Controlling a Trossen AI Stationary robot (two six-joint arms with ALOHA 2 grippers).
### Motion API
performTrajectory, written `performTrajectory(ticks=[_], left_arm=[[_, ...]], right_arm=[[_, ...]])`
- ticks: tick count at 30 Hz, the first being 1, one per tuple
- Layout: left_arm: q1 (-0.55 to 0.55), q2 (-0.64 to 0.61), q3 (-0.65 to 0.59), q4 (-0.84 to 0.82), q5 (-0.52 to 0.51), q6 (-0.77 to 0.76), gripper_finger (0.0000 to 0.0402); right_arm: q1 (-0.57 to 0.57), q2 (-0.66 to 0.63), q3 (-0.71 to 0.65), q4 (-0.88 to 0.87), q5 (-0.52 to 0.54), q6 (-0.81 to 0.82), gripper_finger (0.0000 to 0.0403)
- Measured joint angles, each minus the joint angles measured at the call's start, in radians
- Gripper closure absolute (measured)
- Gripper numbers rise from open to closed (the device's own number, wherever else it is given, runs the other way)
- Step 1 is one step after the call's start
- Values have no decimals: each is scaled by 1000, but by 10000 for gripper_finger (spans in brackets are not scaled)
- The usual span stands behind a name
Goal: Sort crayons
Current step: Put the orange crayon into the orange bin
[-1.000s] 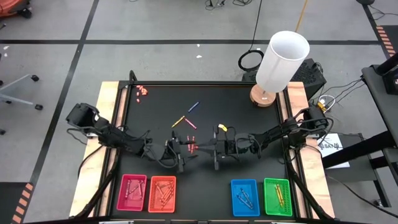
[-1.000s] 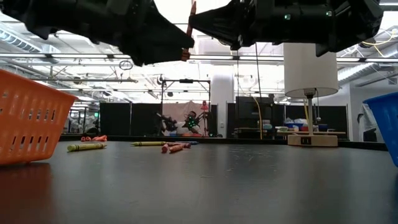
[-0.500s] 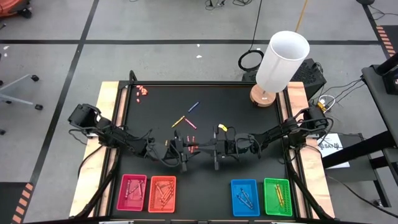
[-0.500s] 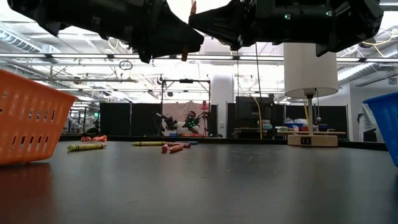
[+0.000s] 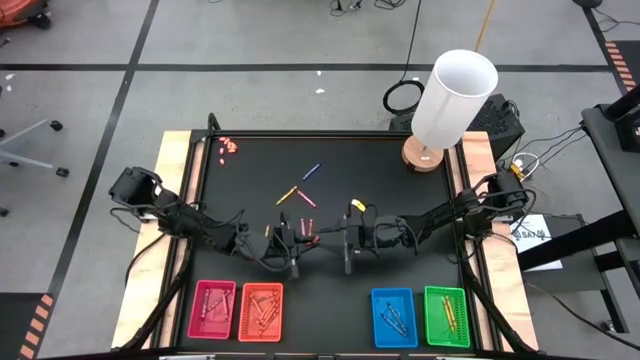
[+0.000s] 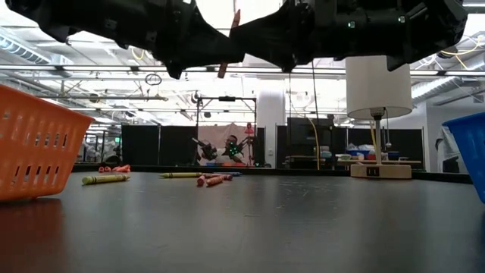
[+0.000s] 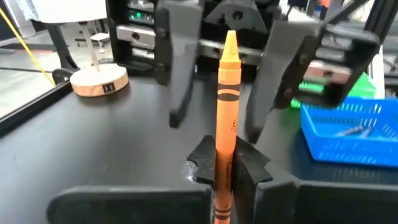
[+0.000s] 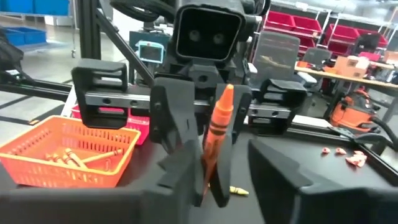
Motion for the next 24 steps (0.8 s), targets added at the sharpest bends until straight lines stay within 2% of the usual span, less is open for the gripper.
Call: performTrajectory(ticks=[5, 10, 15, 20, 24], left_arm=[[-43, -39, 0, -110, 0, -57, 366], [-119, -108, 0, -220, 1, -133, 363], [-208, -183, 0, -338, 35, -279, 363], [-315, -200, 0, -392, 43, -446, 362], [-388, -201, 0, -499, 43, -653, 362]], right_arm=[[7, 0, 0, -27, 0, 22, 198], [9, 0, 0, -68, -1, 34, 167], [9, 0, 0, -111, -5, 34, 164], [9, 0, 0, -135, -5, 35, 171], [9, 0, 0, -138, -5, 38, 171]])
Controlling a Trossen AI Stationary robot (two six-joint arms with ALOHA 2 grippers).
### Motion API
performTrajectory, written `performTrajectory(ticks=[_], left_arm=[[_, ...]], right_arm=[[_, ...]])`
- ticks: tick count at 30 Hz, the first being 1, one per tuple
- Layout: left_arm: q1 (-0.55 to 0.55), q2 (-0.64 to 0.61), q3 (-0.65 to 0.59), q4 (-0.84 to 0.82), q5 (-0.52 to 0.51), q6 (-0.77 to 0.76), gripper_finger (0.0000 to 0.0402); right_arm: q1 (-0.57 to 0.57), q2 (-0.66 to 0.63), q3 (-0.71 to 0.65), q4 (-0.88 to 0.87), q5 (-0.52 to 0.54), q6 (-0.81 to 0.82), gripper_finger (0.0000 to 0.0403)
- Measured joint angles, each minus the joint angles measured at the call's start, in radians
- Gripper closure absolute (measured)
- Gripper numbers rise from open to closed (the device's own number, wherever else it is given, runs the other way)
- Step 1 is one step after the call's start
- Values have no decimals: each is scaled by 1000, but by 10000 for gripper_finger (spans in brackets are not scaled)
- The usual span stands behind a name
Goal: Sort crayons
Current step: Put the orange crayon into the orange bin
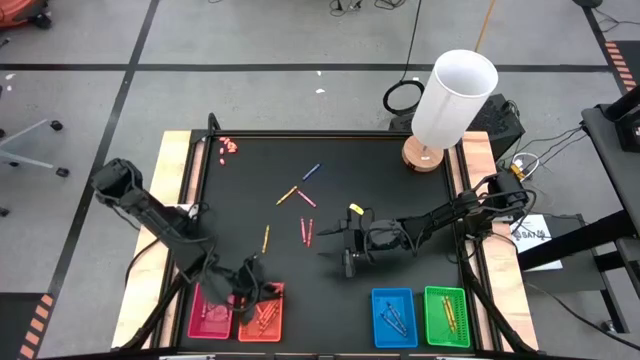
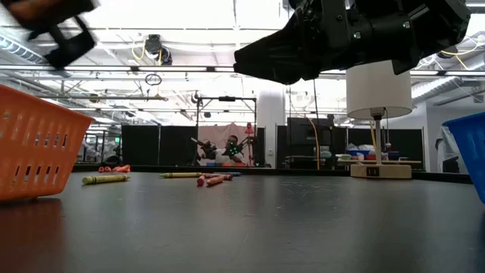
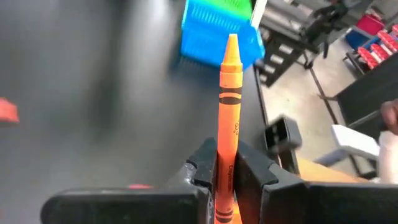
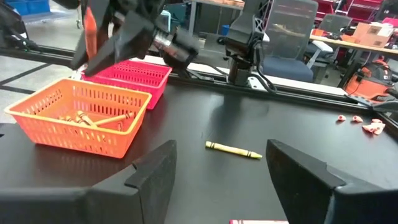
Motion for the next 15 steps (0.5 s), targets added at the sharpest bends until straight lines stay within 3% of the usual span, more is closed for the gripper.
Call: performTrajectory(ticks=[8, 15], left_arm=[[-121, 1, 0, -137, -40, -364, 362], [-160, 15, 0, -131, -117, -425, 362]], right_arm=[[5, 0, 0, -27, -1, 1, 172], [5, 0, 0, -24, -1, 1, 172]])
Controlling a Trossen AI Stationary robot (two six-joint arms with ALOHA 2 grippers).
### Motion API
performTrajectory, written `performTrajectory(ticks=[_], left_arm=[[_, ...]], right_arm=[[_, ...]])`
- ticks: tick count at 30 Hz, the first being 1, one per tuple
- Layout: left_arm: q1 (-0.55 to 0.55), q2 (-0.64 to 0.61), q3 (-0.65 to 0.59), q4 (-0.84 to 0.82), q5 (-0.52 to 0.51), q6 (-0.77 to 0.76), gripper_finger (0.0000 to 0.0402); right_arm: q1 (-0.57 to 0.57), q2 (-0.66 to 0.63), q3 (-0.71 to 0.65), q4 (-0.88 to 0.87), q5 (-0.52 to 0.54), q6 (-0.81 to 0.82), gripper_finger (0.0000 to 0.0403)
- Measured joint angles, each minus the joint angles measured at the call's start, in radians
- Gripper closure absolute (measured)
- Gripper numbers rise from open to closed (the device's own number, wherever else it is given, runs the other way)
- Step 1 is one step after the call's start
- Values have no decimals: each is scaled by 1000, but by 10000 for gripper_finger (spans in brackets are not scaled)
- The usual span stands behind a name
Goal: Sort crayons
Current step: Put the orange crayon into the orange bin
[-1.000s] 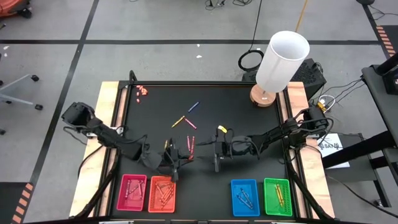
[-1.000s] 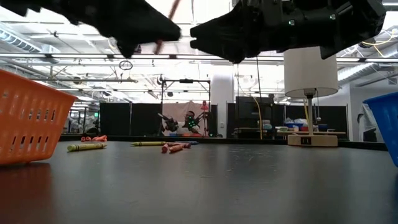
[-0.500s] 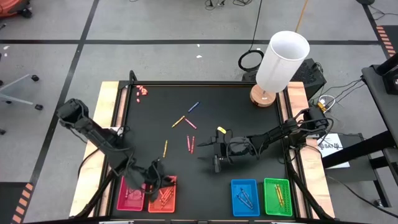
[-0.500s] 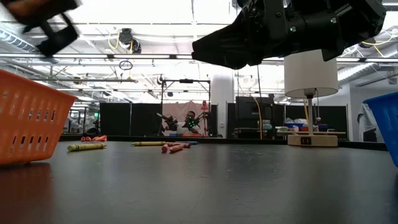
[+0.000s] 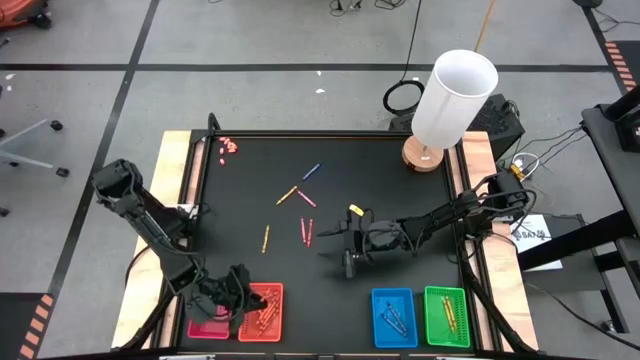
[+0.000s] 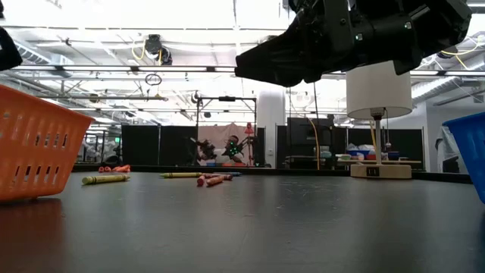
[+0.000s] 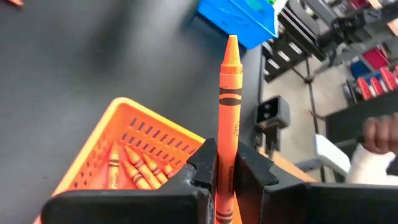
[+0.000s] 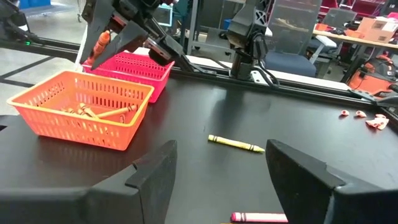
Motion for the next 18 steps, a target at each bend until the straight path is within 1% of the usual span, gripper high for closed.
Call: performTrajectory(ticks=[4, 7, 9, 12, 14, 18], left_arm=[[-13, 44, 0, 3, -44, -85, 362], [-24, 73, 0, 12, -25, -145, 361], [-29, 85, 0, 34, -3, -150, 361], [-39, 93, 0, 84, 3, -145, 359], [-42, 96, 0, 90, 16, -152, 351], [-42, 96, 0, 87, 22, -169, 319]], right_arm=[[0, 0, 0, 0, 0, 0, 172], [0, 0, 0, 0, 0, 0, 172], [0, 0, 0, 0, 0, 1, 172], [0, 0, 0, -2, 0, 19, 172], [-1, 0, 0, -4, 0, 20, 172], [-2, 0, 0, -7, 0, 16, 172]])
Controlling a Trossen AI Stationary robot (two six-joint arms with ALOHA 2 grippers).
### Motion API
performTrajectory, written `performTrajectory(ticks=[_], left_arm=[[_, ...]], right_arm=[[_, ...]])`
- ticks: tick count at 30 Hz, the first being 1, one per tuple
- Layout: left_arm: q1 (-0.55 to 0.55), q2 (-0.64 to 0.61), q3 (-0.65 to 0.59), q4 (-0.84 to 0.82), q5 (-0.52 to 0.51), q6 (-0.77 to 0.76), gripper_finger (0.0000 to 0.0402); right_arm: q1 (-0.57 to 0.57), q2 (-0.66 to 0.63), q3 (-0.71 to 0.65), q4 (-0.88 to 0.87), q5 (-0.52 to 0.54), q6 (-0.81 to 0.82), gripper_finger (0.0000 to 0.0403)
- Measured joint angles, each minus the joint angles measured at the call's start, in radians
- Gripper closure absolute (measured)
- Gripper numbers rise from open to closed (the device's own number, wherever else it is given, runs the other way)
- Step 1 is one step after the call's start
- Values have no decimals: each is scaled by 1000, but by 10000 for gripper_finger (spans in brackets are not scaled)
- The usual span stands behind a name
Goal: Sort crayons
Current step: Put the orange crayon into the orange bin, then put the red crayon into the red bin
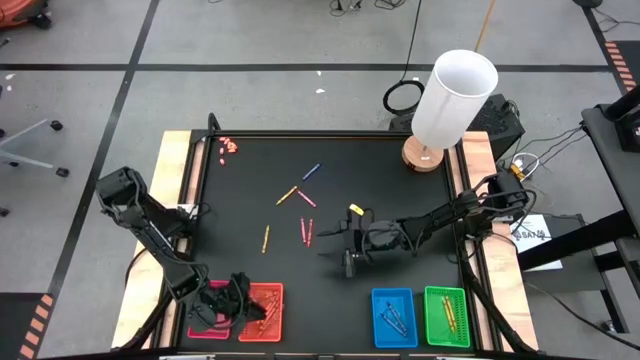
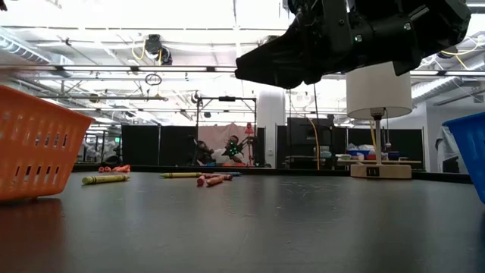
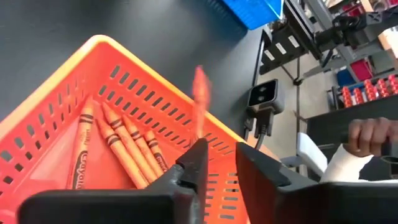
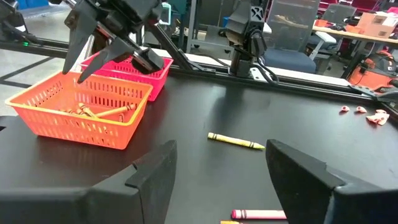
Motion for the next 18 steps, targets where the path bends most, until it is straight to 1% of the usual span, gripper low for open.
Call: performTrajectory(ticks=[7, 11, 15, 18], left_arm=[[15, 0, 0, -14, -35, 20, 250], [35, -14, 0, -11, -38, 87, 234], [66, -58, 0, -11, -44, 236, 233], [99, -107, 0, -10, -62, 398, 233]], right_arm=[[3, 0, 0, -8, 0, 9, 172], [9, 0, 0, -9, -1, 42, 172], [8, 0, 0, -8, 0, 46, 172], [5, 0, 0, -7, 0, 48, 173]])
